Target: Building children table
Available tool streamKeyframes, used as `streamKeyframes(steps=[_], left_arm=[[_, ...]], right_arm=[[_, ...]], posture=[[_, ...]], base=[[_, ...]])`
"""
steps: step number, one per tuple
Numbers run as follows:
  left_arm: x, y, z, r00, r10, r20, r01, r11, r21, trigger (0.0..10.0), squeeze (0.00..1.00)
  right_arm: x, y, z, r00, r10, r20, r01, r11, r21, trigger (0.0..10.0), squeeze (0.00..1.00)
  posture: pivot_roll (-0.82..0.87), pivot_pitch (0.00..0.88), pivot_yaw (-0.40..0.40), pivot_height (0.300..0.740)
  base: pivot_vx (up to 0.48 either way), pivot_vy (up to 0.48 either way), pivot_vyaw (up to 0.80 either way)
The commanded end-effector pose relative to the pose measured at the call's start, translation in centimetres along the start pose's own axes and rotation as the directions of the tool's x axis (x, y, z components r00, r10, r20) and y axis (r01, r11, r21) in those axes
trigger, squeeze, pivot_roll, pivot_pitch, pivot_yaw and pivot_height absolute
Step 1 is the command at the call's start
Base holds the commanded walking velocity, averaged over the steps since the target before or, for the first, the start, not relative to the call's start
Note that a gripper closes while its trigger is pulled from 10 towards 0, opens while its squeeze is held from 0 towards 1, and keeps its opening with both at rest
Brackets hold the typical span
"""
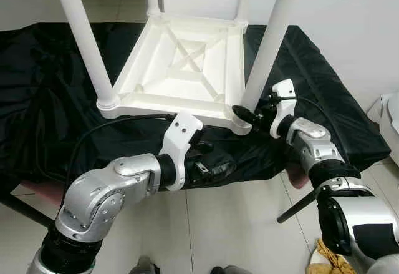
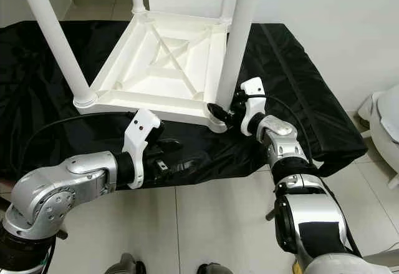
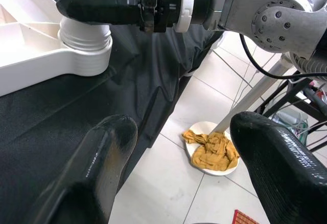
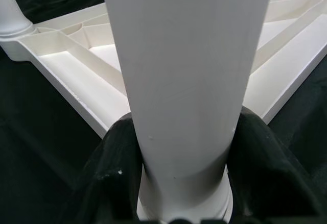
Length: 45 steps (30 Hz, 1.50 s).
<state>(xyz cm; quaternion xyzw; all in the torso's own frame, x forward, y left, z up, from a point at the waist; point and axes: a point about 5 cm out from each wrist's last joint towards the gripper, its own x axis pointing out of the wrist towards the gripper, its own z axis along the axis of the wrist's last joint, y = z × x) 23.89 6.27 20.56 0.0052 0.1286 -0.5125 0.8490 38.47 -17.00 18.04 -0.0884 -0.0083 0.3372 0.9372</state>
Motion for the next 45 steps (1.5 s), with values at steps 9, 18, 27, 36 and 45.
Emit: streamKeyframes(steps=[9, 18, 27, 36, 45], left_arm=[[-0.2, -0.3, 0.2, 1.000, -0.012, 0.002, 0.012, 1.000, 0.009, 10.0, 0.00], [-0.2, -0.3, 0.0, 1.000, -0.015, -0.001, 0.015, 1.000, 0.001, 10.0, 0.00], [-0.2, -0.5, -0.1, 1.000, -0.023, -0.005, 0.023, 1.000, -0.005, 10.0, 0.00], [-0.1, -0.7, -0.3, 0.999, -0.033, -0.007, 0.033, 0.999, -0.014, 10.0, 0.00], [0.0, -0.8, -0.3, 0.999, -0.042, -0.008, 0.042, 0.999, -0.018, 10.0, 0.00]], right_arm=[[-0.4, 0.2, -1.8, 0.996, 0.023, -0.085, -0.021, 0.999, 0.026, 0.0, 0.00], [-0.7, 0.0, -2.4, 0.986, -0.166, -0.025, 0.167, 0.982, 0.090, 0.0, 0.00], [-0.5, 0.0, -2.4, 0.916, -0.401, 0.013, 0.390, 0.897, 0.208, 0.0, 0.00], [-0.3, 2.1, -2.7, 0.712, -0.701, -0.046, 0.693, 0.690, 0.209, 0.0, 0.00], [0.7, 5.1, -1.9, 0.593, -0.803, -0.052, 0.791, 0.570, 0.220, 0.0, 0.00]], posture=[[0.02, 0.093, -0.006, 0.740], [0.01, 0.110, -0.005, 0.740], [0.01, 0.118, -0.001, 0.740], [0.00, 0.124, 0.000, 0.740], [0.00, 0.126, -0.001, 0.740]], base=[[0.000, 0.000, 0.00], [0.000, 0.000, 0.00], [0.000, 0.000, 0.00], [0.000, 0.000, 0.00], [0.000, 0.000, 0.00]])
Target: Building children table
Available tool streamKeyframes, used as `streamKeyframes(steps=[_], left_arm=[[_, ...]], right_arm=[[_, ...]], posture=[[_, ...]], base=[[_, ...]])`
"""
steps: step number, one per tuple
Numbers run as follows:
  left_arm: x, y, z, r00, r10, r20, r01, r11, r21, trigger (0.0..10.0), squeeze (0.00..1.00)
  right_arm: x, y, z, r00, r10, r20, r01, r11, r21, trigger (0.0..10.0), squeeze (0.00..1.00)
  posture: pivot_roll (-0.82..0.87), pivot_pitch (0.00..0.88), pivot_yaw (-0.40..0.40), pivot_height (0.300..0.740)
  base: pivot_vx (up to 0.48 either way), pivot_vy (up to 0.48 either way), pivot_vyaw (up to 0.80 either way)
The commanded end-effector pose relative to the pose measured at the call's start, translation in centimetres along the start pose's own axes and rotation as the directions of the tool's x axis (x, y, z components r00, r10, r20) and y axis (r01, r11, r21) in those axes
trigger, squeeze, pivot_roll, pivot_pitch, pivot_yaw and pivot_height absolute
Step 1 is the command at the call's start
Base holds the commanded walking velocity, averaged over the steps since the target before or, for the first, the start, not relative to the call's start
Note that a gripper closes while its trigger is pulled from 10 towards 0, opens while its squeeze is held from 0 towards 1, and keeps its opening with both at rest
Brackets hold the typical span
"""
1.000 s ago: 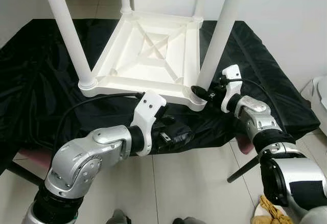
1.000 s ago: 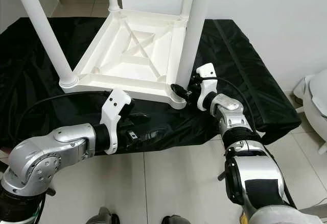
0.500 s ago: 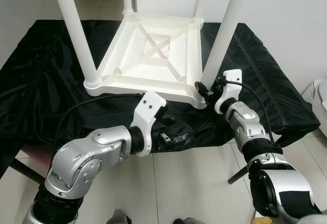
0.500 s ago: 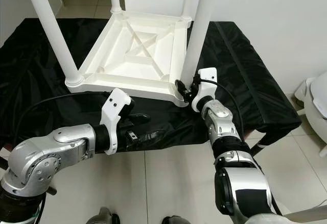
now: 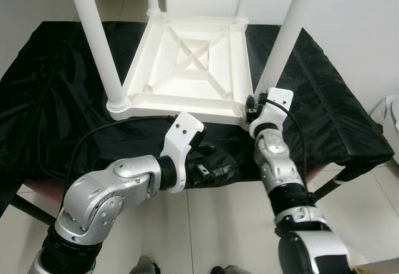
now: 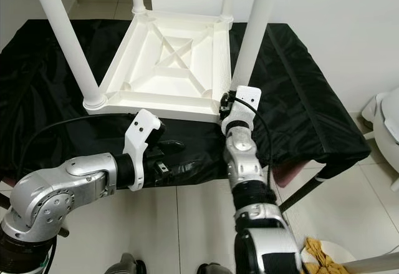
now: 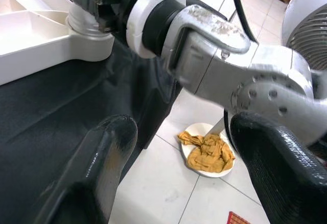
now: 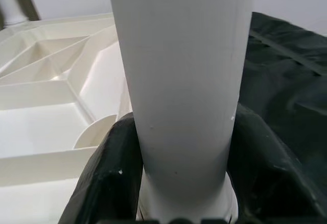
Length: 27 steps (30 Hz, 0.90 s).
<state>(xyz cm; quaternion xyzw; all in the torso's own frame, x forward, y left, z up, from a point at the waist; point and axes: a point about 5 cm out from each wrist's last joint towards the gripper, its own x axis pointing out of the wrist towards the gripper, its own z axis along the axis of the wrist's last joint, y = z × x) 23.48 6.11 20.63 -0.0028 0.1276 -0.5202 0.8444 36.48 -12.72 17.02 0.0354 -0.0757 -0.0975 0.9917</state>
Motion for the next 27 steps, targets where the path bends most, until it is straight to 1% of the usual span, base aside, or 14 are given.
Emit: streamKeyframes(steps=[1, 5, 9, 10, 11, 12, 18, 19, 23, 25, 26, 27], left_arm=[[0.1, -0.4, -0.3, 1.000, -0.022, -0.017, 0.022, 1.000, -0.008, 10.0, 0.00], [0.1, -0.5, -0.4, 1.000, -0.023, -0.017, 0.022, 1.000, -0.010, 10.0, 0.00], [0.0, -0.5, -0.4, 1.000, -0.018, -0.016, 0.018, 1.000, -0.015, 10.0, 0.00], [0.0, -0.5, -0.5, 1.000, -0.019, -0.016, 0.019, 1.000, -0.016, 10.0, 0.00], [0.0, -0.5, -0.5, 1.000, -0.019, -0.016, 0.019, 1.000, -0.016, 10.0, 0.00], [0.1, -0.6, -0.5, 1.000, -0.019, -0.016, 0.019, 1.000, -0.016, 10.0, 0.00], [0.1, -0.6, -0.5, 1.000, -0.019, -0.016, 0.019, 1.000, -0.015, 10.0, 0.00], [0.1, -0.6, -0.5, 1.000, -0.020, -0.016, 0.020, 1.000, -0.014, 10.0, 0.00], [0.1, -0.6, -0.5, 1.000, -0.020, -0.015, 0.019, 1.000, -0.014, 10.0, 0.00], [0.1, -0.6, -0.5, 1.000, -0.019, -0.015, 0.019, 1.000, -0.013, 10.0, 0.00], [0.1, -0.6, -0.5, 1.000, -0.018, -0.015, 0.018, 1.000, -0.013, 10.0, 0.00], [0.1, -0.6, -0.5, 1.000, -0.018, -0.015, 0.018, 1.000, -0.013, 10.0, 0.00]], right_arm=[[-0.7, -0.5, -1.7, 0.996, -0.048, -0.079, 0.047, 0.999, -0.008, 0.0, 0.00], [-0.8, -0.7, -1.6, 0.995, -0.052, -0.083, 0.051, 0.999, -0.016, 0.0, 0.00], [-1.1, -1.2, -1.4, 0.991, -0.096, -0.089, 0.093, 0.995, -0.032, 0.0, 0.00], [-1.1, -1.2, -1.3, 0.991, -0.100, -0.091, 0.097, 0.995, -0.031, 0.7, 0.00], [-1.1, -1.2, -1.3, 0.991, -0.100, -0.091, 0.097, 0.995, -0.031, 0.7, 0.00], [-1.1, -1.1, -1.4, 0.991, -0.087, -0.098, 0.084, 0.996, -0.034, 10.0, 0.00], [-1.2, -1.1, -1.5, 0.993, -0.061, -0.097, 0.058, 0.998, -0.030, 10.0, 0.00], [-1.3, -1.5, -1.3, 0.995, -0.047, -0.086, 0.044, 0.999, -0.029, 10.0, 1.00], [-1.2, -1.7, -1.2, 0.997, -0.028, -0.078, 0.026, 0.999, -0.027, 10.0, 1.00], [-1.2, -2.0, -1.1, 0.997, -0.021, -0.073, 0.018, 0.999, -0.031, 10.0, 1.00], [-1.1, -2.4, -1.0, 0.998, -0.001, -0.067, -0.001, 0.999, -0.032, 10.0, 1.00], [-1.1, -2.4, -1.0, 0.998, -0.001, -0.067, -0.001, 0.999, -0.032, 10.0, 1.00]], posture=[[0.00, 0.126, -0.001, 0.740], [0.00, 0.130, -0.009, 0.740], [0.00, 0.130, -0.010, 0.740], [0.00, 0.127, -0.013, 0.740], [0.00, 0.127, -0.013, 0.740], [0.00, 0.127, -0.013, 0.740], [0.00, 0.118, -0.016, 0.740], [0.00, 0.113, -0.020, 0.740], [0.00, 0.110, -0.021, 0.740], [0.00, 0.108, -0.022, 0.740], [0.00, 0.106, -0.023, 0.740], [0.00, 0.106, -0.023, 0.740]], base=[[0.000, 0.000, 0.00], [0.000, 0.000, 0.00], [0.000, 0.000, 0.00], [0.000, 0.000, 0.00], [0.000, 0.000, 0.00], [0.000, 0.000, 0.00], [0.000, 0.000, 0.00], [0.000, 0.000, 0.00], [0.000, 0.000, 0.00], [0.000, 0.000, 0.00], [0.000, 0.000, 0.00], [0.000, 0.000, 0.00]])
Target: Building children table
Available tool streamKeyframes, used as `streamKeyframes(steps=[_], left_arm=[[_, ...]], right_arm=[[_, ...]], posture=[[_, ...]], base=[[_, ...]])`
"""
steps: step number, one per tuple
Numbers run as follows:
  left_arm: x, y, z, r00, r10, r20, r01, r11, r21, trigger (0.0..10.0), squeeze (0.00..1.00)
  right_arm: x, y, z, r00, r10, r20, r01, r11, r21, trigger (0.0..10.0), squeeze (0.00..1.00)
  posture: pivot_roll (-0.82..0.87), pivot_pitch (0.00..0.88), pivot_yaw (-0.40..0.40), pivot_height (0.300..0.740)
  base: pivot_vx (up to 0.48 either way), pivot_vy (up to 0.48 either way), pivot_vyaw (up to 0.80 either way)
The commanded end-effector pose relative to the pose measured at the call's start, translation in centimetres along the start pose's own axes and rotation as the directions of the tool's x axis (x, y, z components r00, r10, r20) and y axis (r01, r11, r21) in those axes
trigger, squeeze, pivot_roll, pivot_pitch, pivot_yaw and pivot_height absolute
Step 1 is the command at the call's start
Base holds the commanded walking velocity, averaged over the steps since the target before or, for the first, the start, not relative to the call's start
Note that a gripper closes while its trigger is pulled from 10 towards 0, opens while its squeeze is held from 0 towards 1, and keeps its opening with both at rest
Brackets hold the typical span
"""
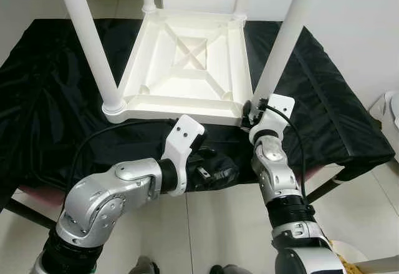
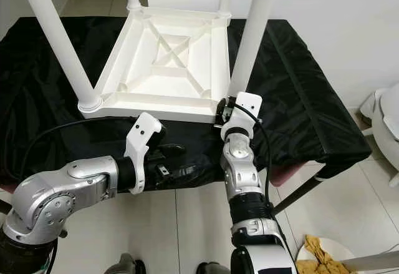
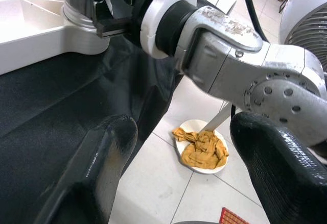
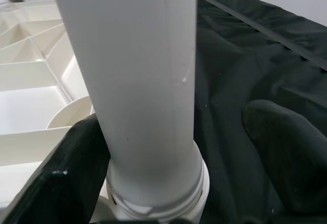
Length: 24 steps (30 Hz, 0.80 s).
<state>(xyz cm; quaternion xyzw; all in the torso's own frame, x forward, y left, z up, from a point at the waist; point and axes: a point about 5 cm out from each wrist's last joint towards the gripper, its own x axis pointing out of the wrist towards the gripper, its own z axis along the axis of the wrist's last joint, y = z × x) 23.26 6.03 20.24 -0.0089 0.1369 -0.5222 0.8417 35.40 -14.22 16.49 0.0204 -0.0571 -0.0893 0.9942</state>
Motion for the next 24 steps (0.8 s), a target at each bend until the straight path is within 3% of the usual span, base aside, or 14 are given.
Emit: streamKeyframes(steps=[1, 2, 9, 11, 15, 18, 19, 22, 24], left_arm=[[0.0, -0.4, -0.1, 1.000, -0.011, -0.005, 0.011, 1.000, 0.007, 10.0, 0.00], [0.0, -0.4, -0.1, 1.000, -0.011, -0.005, 0.011, 1.000, 0.007, 10.0, 0.00], [0.0, -0.5, 0.0, 1.000, -0.019, -0.005, 0.019, 1.000, 0.009, 10.0, 0.00], [0.0, -0.5, 0.0, 1.000, -0.021, -0.006, 0.021, 1.000, 0.010, 10.0, 0.00], [0.0, -0.4, 0.0, 1.000, -0.020, -0.007, 0.020, 1.000, 0.011, 10.0, 0.00], [0.0, -0.4, 0.1, 1.000, -0.017, -0.006, 0.017, 1.000, 0.012, 10.0, 0.00], [0.0, -0.4, 0.1, 1.000, -0.017, -0.006, 0.017, 1.000, 0.012, 10.0, 0.00], [0.0, -0.3, 0.1, 1.000, -0.011, -0.006, 0.011, 1.000, 0.014, 10.0, 0.00], [-0.1, -0.2, 0.2, 1.000, -0.003, -0.004, 0.003, 1.000, 0.014, 10.0, 0.00]], right_arm=[[-0.3, -0.8, -0.8, 1.000, -0.008, -0.030, 0.008, 1.000, 0.002, 10.0, 1.00], [-0.1, -0.9, -0.8, 0.999, 0.025, -0.031, -0.025, 1.000, 0.008, 10.0, 0.00], [1.2, -1.7, -0.5, 0.974, 0.224, -0.042, -0.222, 0.974, 0.033, 10.0, 0.00], [2.0, -2.0, 0.0, 0.945, 0.327, -0.036, -0.327, 0.945, -0.009, 10.0, 0.00], [2.3, -2.1, 0.3, 0.916, 0.399, -0.031, -0.400, 0.915, -0.052, 10.0, 0.00], [2.7, -2.0, 0.5, 0.857, 0.513, -0.034, -0.514, 0.853, -0.088, 10.0, 0.00], [2.7, -2.0, 0.5, 0.857, 0.513, -0.034, -0.514, 0.853, -0.088, 10.0, 0.00], [3.1, -1.9, 0.6, 0.813, 0.580, -0.056, -0.583, 0.806, -0.105, 10.0, 0.00], [3.3, -1.5, 0.7, 0.761, 0.645, -0.073, -0.649, 0.752, -0.116, 10.0, 0.00]], posture=[[0.00, 0.106, -0.023, 0.740], [0.00, 0.104, -0.023, 0.740], [0.00, 0.104, -0.017, 0.740], [0.00, 0.105, -0.015, 0.740], [0.00, 0.107, -0.012, 0.740], [0.01, 0.107, -0.011, 0.740], [0.01, 0.107, -0.011, 0.740], [0.01, 0.108, -0.015, 0.740], [0.02, 0.105, -0.016, 0.740]], base=[[0.000, 0.000, 0.00], [0.000, 0.000, 0.00], [0.000, 0.000, 0.00], [0.000, 0.000, 0.00], [0.000, 0.000, 0.00], [0.000, 0.000, 0.00], [0.000, 0.000, 0.00], [0.000, 0.000, 0.00], [0.000, 0.000, 0.00]])
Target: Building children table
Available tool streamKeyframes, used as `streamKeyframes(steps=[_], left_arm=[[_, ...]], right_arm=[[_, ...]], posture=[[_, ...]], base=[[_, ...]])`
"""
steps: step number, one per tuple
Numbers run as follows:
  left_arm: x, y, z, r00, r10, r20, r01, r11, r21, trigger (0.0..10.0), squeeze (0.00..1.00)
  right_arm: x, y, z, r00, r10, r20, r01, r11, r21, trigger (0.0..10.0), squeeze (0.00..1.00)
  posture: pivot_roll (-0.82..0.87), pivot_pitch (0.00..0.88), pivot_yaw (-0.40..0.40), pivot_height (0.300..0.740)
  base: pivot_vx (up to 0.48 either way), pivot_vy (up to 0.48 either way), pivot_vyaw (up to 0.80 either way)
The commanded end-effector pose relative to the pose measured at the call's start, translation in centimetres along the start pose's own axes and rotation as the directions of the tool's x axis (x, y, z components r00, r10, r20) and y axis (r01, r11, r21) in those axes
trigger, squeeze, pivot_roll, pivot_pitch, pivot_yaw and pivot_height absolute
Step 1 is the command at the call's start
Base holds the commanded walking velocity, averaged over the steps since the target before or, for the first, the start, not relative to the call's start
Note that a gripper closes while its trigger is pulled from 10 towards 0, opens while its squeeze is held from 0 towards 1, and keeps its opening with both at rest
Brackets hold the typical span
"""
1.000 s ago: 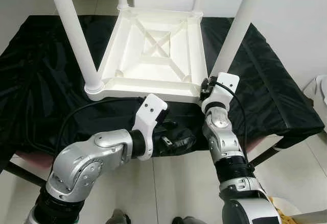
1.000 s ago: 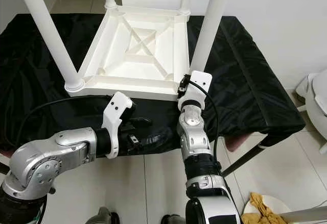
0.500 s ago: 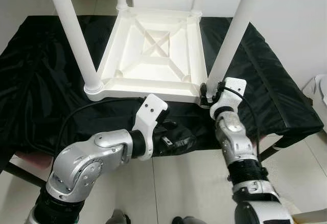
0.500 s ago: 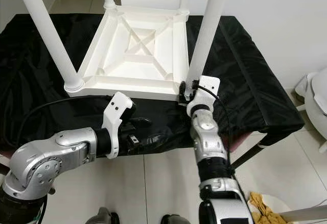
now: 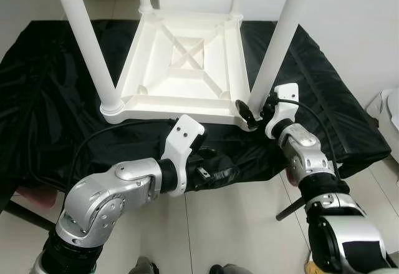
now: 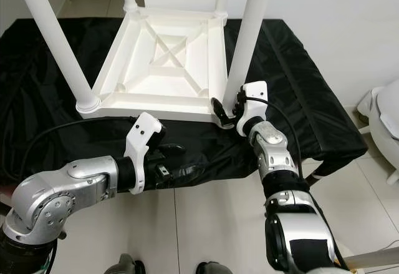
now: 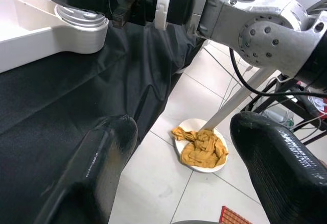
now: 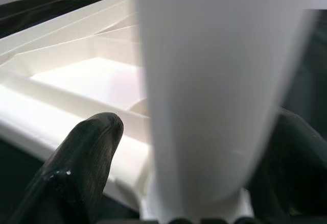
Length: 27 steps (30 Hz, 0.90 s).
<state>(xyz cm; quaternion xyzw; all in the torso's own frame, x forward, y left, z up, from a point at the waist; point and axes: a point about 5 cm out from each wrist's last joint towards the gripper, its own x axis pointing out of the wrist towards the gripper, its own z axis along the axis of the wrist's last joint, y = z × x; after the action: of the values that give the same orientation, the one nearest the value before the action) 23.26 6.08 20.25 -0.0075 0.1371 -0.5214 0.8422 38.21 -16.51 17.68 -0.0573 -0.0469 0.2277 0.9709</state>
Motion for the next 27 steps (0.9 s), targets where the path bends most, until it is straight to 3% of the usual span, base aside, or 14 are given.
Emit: streamKeyframes(steps=[1, 4, 5, 7, 8, 9, 20, 27], left_arm=[[-0.1, -0.2, 0.2, 1.000, -0.005, -0.002, 0.005, 1.000, 0.012, 10.0, 0.00], [-0.1, -0.1, 0.2, 1.000, 0.001, -0.002, -0.001, 1.000, 0.014, 10.0, 0.00], [-0.2, -0.1, 0.2, 1.000, 0.004, -0.003, -0.004, 1.000, 0.017, 10.0, 0.00], [-0.2, -0.1, 0.2, 1.000, 0.006, -0.004, -0.006, 1.000, 0.019, 10.0, 0.00], [-0.3, 0.0, 0.2, 1.000, 0.007, -0.005, -0.007, 1.000, 0.020, 10.0, 0.00], [-0.3, 0.0, 0.2, 1.000, 0.010, -0.005, -0.010, 1.000, 0.021, 10.0, 0.00], [-0.4, 0.0, 0.3, 1.000, 0.013, -0.003, -0.013, 1.000, 0.025, 10.0, 0.00], [-0.3, 0.0, 0.4, 1.000, 0.007, -0.005, -0.007, 1.000, 0.026, 10.0, 0.00]], right_arm=[[0.1, 0.2, -0.2, 0.998, 0.061, -0.013, -0.061, 0.998, -0.012, 10.0, 0.00], [0.4, 0.3, -0.2, 0.992, 0.120, -0.036, -0.122, 0.992, -0.040, 10.0, 0.00], [0.5, 0.4, -0.2, 0.990, 0.137, -0.044, -0.139, 0.989, -0.048, 8.0, 0.00], [0.5, 0.4, -0.2, 0.988, 0.149, -0.049, -0.151, 0.987, -0.051, 8.0, 0.00], [0.5, 0.4, -0.2, 0.986, 0.161, -0.050, -0.163, 0.985, -0.051, 2.6, 0.00], [0.5, 0.4, -0.4, 0.983, 0.172, -0.064, -0.175, 0.984, -0.042, 0.0, 0.00], [-0.2, 0.4, -1.8, 0.968, 0.224, -0.111, -0.226, 0.974, -0.010, 0.0, 0.00], [-0.6, 0.0, -2.5, 0.987, 0.130, -0.096, -0.127, 0.991, 0.034, 0.0, 0.00]], posture=[[0.02, 0.105, -0.016, 0.740], [0.03, 0.105, -0.016, 0.740], [0.04, 0.104, -0.016, 0.740], [0.04, 0.104, -0.016, 0.740], [0.04, 0.104, -0.016, 0.740], [0.04, 0.103, -0.016, 0.740], [0.04, 0.099, -0.010, 0.740], [0.03, 0.100, -0.008, 0.740]], base=[[0.000, 0.000, 0.00], [0.000, 0.000, 0.00], [0.000, 0.000, 0.00], [0.000, 0.000, 0.00], [0.000, 0.000, 0.00], [0.000, 0.000, 0.00], [0.000, 0.000, 0.00], [0.000, 0.000, 0.00]])
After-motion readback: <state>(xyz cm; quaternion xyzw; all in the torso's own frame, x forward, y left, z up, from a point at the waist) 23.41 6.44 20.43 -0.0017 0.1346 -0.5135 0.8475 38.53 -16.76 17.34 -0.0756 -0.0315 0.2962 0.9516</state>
